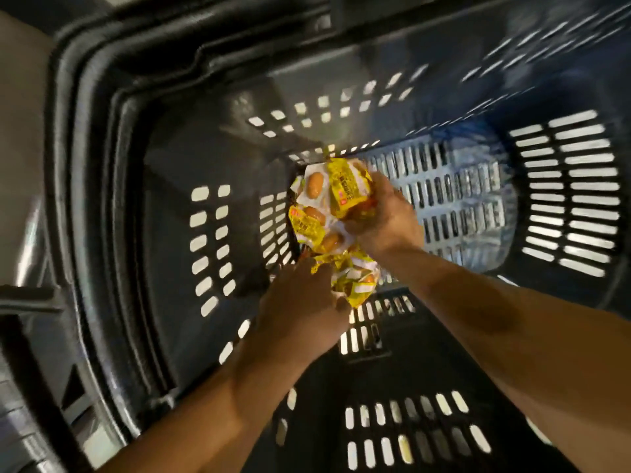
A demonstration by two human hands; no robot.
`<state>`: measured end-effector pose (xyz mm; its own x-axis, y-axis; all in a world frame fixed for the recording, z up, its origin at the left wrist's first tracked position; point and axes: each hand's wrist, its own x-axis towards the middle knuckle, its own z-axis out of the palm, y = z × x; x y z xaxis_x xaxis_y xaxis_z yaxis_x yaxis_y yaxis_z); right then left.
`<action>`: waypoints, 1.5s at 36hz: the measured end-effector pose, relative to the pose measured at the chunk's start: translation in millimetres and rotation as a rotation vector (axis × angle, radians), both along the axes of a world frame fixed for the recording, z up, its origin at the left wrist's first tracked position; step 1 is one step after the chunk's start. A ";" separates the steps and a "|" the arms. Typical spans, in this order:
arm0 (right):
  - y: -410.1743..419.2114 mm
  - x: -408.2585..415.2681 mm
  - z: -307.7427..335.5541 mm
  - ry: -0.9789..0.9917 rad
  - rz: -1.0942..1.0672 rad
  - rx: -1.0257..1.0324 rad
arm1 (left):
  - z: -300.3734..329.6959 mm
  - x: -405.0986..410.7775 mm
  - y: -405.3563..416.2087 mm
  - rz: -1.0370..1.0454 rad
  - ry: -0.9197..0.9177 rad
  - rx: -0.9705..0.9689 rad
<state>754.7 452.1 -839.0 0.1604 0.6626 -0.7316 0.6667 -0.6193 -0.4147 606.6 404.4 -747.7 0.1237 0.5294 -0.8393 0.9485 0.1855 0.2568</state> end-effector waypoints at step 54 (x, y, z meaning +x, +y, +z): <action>-69.4 126.9 286.5 0.131 -0.429 -0.184 | 207.9 7.7 36.8 0.869 -0.364 -0.173</action>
